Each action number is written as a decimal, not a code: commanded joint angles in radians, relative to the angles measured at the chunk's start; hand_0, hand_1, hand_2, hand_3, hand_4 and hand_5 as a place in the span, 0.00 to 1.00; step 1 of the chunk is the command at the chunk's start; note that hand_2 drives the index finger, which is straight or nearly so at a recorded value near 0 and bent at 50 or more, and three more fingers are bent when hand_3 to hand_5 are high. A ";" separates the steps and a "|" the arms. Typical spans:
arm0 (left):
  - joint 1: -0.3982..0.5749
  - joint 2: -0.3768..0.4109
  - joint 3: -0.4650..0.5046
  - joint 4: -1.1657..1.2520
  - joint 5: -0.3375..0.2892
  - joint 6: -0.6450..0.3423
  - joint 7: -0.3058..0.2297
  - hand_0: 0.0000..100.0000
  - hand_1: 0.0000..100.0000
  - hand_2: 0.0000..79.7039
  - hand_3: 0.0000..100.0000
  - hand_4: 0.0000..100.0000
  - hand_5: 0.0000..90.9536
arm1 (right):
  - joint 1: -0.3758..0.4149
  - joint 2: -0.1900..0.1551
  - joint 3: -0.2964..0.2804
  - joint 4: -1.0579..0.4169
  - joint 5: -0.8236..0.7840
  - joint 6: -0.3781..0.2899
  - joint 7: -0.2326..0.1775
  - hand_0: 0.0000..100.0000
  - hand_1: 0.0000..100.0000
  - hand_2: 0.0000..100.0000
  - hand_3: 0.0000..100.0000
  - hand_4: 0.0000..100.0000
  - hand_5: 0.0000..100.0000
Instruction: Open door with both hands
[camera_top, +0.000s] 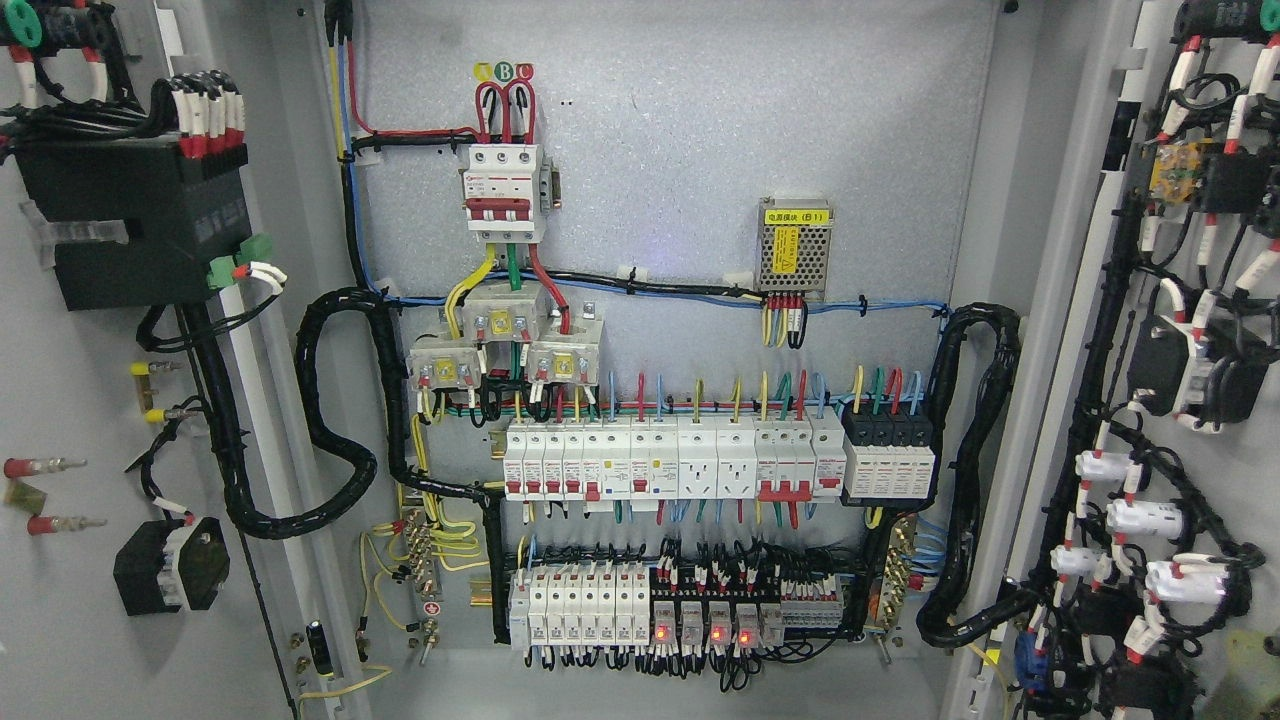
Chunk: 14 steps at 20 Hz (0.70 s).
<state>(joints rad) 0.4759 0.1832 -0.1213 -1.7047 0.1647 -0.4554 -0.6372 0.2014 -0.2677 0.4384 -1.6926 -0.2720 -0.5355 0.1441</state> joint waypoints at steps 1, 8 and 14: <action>-0.003 0.119 -0.043 -0.279 0.096 -0.040 -0.013 0.30 0.00 0.03 0.03 0.04 0.00 | 0.084 -0.034 -0.098 0.079 0.001 -0.021 -0.018 0.22 0.00 0.00 0.00 0.00 0.00; 0.010 0.084 0.092 -0.286 0.194 -0.075 -0.012 0.30 0.00 0.03 0.03 0.04 0.00 | 0.116 -0.033 -0.158 0.134 -0.010 -0.069 -0.020 0.22 0.00 0.00 0.00 0.00 0.00; 0.033 0.067 0.239 -0.280 0.228 -0.013 -0.010 0.30 0.00 0.04 0.03 0.04 0.00 | 0.144 -0.022 -0.185 0.162 -0.012 -0.092 -0.021 0.22 0.00 0.00 0.00 0.00 0.00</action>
<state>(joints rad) 0.4904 0.2484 -0.0450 -1.9091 0.3504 -0.5107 -0.6515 0.3167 -0.2893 0.3245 -1.5962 -0.2800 -0.6204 0.1243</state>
